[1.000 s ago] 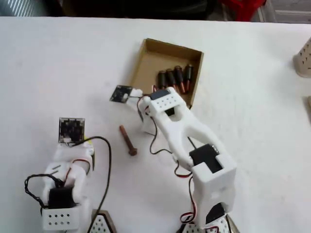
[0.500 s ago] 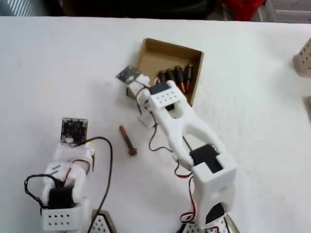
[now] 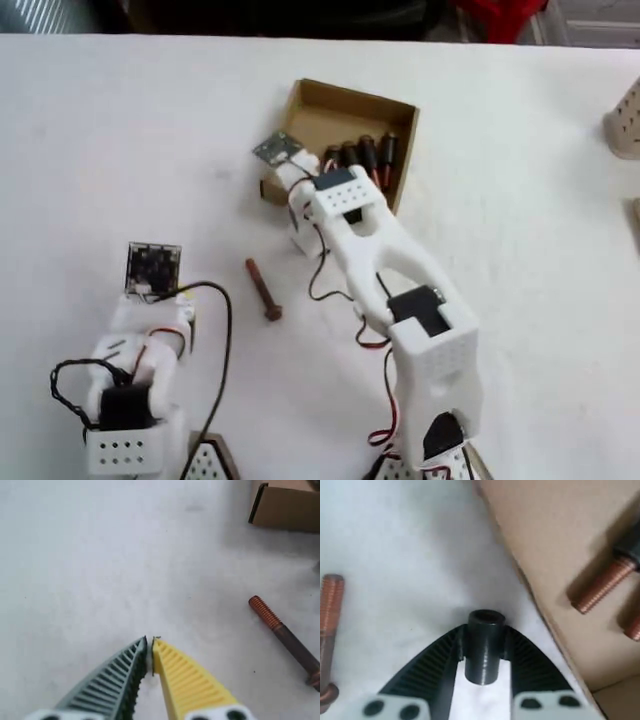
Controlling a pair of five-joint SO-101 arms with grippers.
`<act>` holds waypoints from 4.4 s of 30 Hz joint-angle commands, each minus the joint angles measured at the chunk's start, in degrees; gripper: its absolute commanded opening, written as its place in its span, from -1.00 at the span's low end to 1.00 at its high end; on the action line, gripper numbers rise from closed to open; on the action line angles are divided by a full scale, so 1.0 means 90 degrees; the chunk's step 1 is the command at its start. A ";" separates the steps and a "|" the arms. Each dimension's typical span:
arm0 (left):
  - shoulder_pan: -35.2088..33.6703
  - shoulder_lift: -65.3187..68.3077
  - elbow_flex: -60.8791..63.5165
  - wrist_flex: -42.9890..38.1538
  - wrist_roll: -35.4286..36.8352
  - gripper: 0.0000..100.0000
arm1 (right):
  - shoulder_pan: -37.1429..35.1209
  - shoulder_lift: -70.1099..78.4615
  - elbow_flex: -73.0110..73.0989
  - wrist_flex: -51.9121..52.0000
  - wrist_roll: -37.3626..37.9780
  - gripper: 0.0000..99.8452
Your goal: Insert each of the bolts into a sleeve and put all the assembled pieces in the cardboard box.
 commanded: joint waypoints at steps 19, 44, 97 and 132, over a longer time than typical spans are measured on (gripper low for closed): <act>0.0083 -0.0073 -0.0020 -0.0029 -0.0068 -0.90 | 0.0825 -0.2808 0.2393 0.0904 -0.0498 -0.97; 0.2427 0.6374 -0.2755 -0.1026 0.0274 -0.91 | 0.2711 -0.5670 0.5363 0.0151 -0.0596 -0.97; 0.3199 1.3328 -0.9455 -0.0059 -0.3927 -0.53 | 0.3170 -0.5651 0.5548 -0.0308 -0.0537 -0.97; 0.3199 1.6142 -1.3451 0.2110 -0.4415 -0.92 | 0.3140 -0.5661 0.5656 -0.0532 -0.0527 -0.97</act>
